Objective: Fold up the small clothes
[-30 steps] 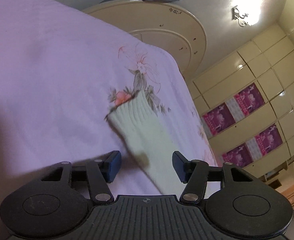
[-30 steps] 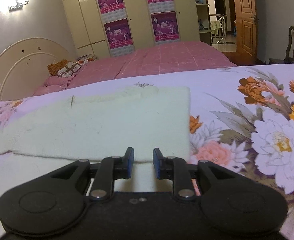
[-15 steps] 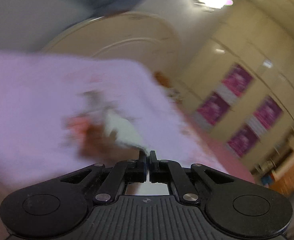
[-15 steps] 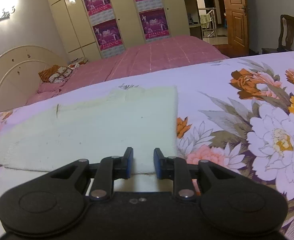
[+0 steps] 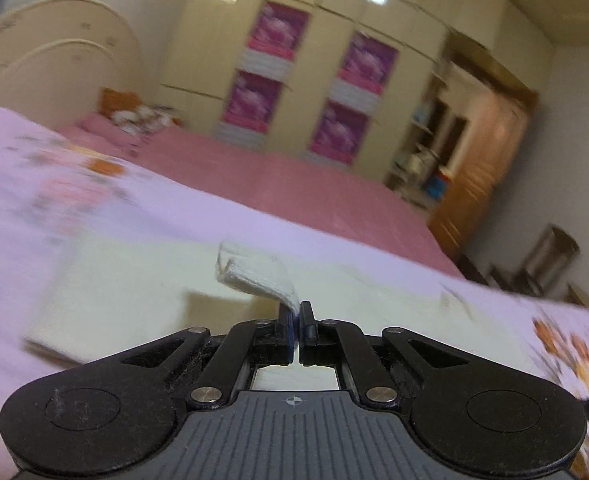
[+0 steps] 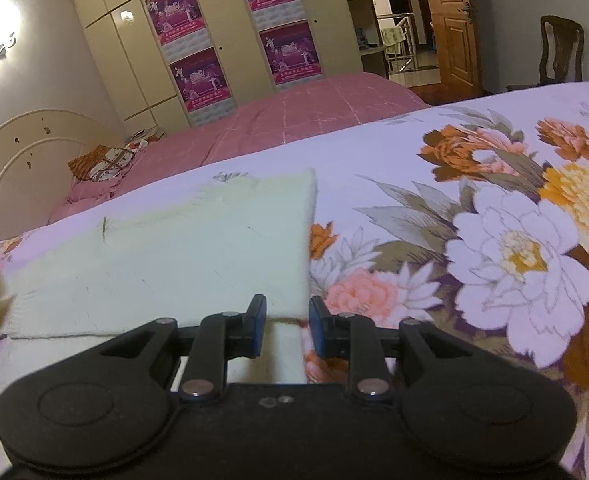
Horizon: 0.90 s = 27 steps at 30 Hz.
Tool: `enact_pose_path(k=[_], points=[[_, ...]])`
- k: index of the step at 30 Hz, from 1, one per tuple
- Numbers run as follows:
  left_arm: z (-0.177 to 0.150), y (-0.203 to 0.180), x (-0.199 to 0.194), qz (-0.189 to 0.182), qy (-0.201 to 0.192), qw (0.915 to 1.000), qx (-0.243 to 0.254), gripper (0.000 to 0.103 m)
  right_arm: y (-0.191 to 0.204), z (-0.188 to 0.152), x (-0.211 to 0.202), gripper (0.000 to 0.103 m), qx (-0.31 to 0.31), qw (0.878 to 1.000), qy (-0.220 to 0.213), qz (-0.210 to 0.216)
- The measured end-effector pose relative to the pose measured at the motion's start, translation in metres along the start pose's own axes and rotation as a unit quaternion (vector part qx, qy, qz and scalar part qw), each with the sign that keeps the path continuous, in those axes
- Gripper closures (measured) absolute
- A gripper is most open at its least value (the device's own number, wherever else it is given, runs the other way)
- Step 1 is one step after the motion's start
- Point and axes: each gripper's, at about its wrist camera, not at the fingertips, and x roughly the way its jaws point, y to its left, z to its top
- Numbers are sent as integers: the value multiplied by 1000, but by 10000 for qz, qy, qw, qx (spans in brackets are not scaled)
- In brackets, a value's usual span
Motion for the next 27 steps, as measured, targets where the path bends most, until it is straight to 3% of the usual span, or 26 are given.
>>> enact_pose_path(k=[9,18,19,21,24,27], points=[[-32,-129,12,-479,403,9935,950,101,-17,-4,-15,77,302,9994,-109,106],[-45,-181,22,-808,735,9838,1423,99,-16,2,-16,71,565,9973,-165,431],[-46,-185,23,-825,787,9822,1496,79,-14,3,-14,70,577,9971,-150,477],[-46,-186,13,-1024,631,9804,1558,49,-7,5,-10,67,583,9964,-109,602],[-43,-169,-21,-788,259,9820,1698,49,5,6,0,64,519,9957,-15,762],[-32,-112,-50,-286,104,9900,1381,49,16,5,12,64,487,9943,131,942]])
